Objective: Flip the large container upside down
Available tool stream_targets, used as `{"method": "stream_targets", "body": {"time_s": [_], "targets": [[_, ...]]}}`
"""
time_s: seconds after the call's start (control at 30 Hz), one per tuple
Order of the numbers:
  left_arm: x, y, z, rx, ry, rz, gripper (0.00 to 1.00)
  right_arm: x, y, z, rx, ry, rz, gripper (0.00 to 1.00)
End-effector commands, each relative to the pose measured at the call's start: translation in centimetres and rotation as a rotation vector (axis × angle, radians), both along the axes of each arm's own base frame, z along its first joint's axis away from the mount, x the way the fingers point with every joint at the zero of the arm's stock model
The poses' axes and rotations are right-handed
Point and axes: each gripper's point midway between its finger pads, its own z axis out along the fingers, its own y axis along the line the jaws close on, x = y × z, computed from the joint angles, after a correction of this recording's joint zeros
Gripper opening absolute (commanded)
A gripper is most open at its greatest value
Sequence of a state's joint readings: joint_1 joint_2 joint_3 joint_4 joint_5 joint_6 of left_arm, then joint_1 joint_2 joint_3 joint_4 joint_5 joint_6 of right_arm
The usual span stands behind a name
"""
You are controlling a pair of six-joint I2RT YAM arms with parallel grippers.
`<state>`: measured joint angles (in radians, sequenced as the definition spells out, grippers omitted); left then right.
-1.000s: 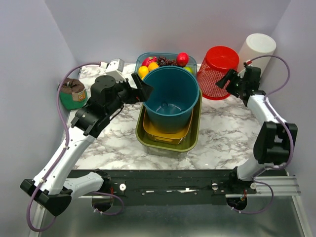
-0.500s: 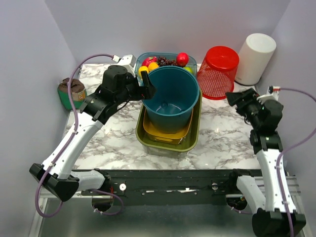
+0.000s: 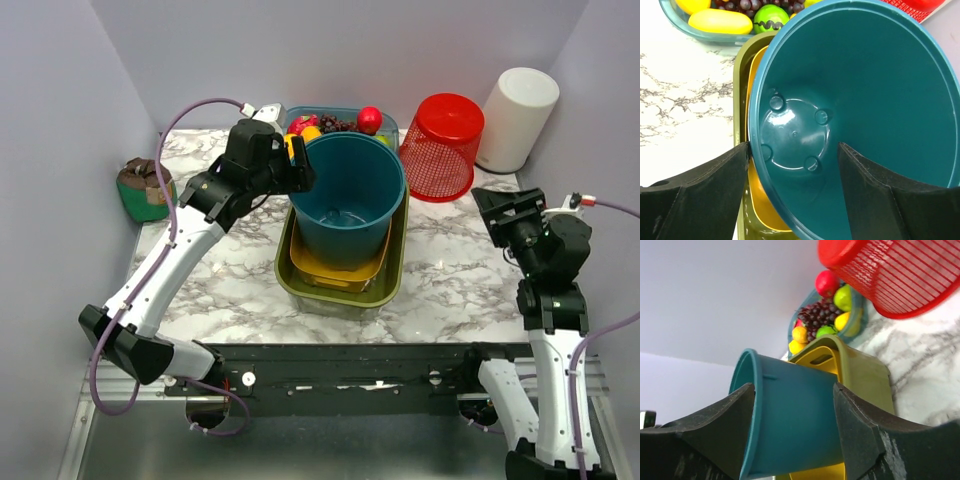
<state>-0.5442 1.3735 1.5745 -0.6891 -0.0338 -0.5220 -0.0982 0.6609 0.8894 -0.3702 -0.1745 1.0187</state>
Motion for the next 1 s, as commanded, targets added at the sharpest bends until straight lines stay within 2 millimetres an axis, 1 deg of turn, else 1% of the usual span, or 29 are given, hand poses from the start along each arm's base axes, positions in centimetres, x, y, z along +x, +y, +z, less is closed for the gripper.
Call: {"method": "stream_targets", "body": {"time_s": [0.0, 0.03, 0.07, 0.1, 0.13, 0.17, 0.2, 0.23, 0.27, 0.3, 0.33, 0.37, 0.4, 0.43, 0.5, 0.53, 0.57, 0.63, 0.67, 0.73, 0.77, 0.83, 0.87, 0.9, 0.97], "targets": [[-0.2, 0.0, 0.9, -0.035, -0.014, 0.004, 0.78, 0.4, -1.2, -8.4, 0.075, 0.264, -0.105, 0.73], [-0.3, 0.0, 0.8, -0.041, -0.011, 0.007, 0.78, 0.8, -0.2, -9.7, 0.101, 0.289, -0.058, 0.73], [-0.3, -0.1, 0.6, -0.047, -0.011, 0.005, 0.78, 1.7, 0.7, -11.5, 0.117, 0.329, -0.019, 0.73], [-0.3, -0.2, 0.7, -0.054, -0.015, 0.001, 0.78, 2.7, 2.3, -12.2, 0.128, 0.305, 0.05, 0.73], [-0.4, -0.3, 0.6, -0.056, -0.012, -0.003, 0.78, 3.0, 3.9, -12.3, 0.143, 0.303, 0.122, 0.73], [-0.4, -0.3, 0.5, -0.056, -0.007, -0.005, 0.78, 3.9, 5.1, -13.8, 0.137, 0.351, 0.16, 0.73], [-0.5, -0.3, 0.5, -0.054, -0.003, -0.004, 0.78, 4.0, 7.4, -14.0, 0.115, 0.364, 0.225, 0.73], [-0.5, -0.3, 0.3, -0.053, 0.002, -0.005, 0.78, 4.8, 8.3, -13.5, 0.087, 0.363, 0.246, 0.73], [-0.7, -0.2, 0.1, -0.048, 0.011, -0.002, 0.79, 5.1, 9.4, -13.6, 0.072, 0.372, 0.275, 0.73], [-0.9, 0.1, 0.2, -0.049, 0.01, 0.003, 0.81, 5.4, 11.4, -15.0, 0.06, 0.425, 0.322, 0.73], [-1.0, 0.2, 0.3, -0.051, 0.01, 0.009, 0.82, 5.8, 12.4, -14.7, 0.064, 0.42, 0.348, 0.73], [-1.3, 0.3, 0.0, -0.047, 0.016, 0.009, 0.82, 5.9, 13.5, -14.9, 0.068, 0.418, 0.378, 0.73], [-1.5, 0.6, 0.5, -0.052, 0.001, 0.014, 0.82, 6.6, 15.2, -15.2, 0.077, 0.395, 0.423, 0.73], [-1.7, 0.8, 0.6, -0.051, -0.002, 0.016, 0.83, 6.4, 16.4, -15.3, 0.114, 0.4, 0.471, 0.73], [-2.0, 1.5, 0.8, -0.039, -0.016, 0.032, 0.84, 7.0, 18.6, -14.3, 0.121, 0.349, 0.537, 0.73], [-2.1, 1.8, 0.9, -0.031, -0.019, 0.036, 0.84, 7.5, 19.0, -15.4, 0.087, 0.373, 0.547, 0.73], [-2.2, 2.1, 0.7, -0.017, -0.015, 0.041, 0.84, 8.1, 19.5, -14.3, 0.072, 0.353, 0.562, 0.73], [-2.4, 2.7, 0.6, 0.001, -0.018, 0.05, 0.84, 8.3, 20.1, -15.0, 0.052, 0.367, 0.588, 0.74], [-2.6, 2.9, 0.2, 0.012, -0.007, 0.055, 0.84, 8.7, 20.2, -14.8, 0.041, 0.352, 0.592, 0.75], [-2.9, 3.3, 0.0, 0.014, -0.006, 0.055, 0.84, 9.0, 20.4, -14.2, 0.014, 0.32, 0.607, 0.75], [-3.1, 3.4, -0.5, 0.018, 0.001, 0.055, 0.84, 9.1, 20.3, -13.7, 0.001, 0.305, 0.606, 0.75], [-3.4, 3.8, -0.5, 0.015, -0.005, 0.065, 0.81, 9.2, 20.1, -12.8, -0.011, 0.28, 0.603, 0.75], [-3.4, 4.0, -1.1, 0.025, 0.002, 0.075, 0.79, 8.9, 19.8, -11.7, -0.007, 0.262, 0.585, 0.75], [-3.4, 4.2, -1.1, 0.023, 0.0, 0.081, 0.73, 8.4, 19.2, -12.0, -0.005, 0.304, 0.558, 0.75], [-3.5, 4.6, -1.6, 0.028, 0.006, 0.094, 0.66, 8.1, 17.8, -11.2, 0.022, 0.311, 0.468, 0.75]]}}
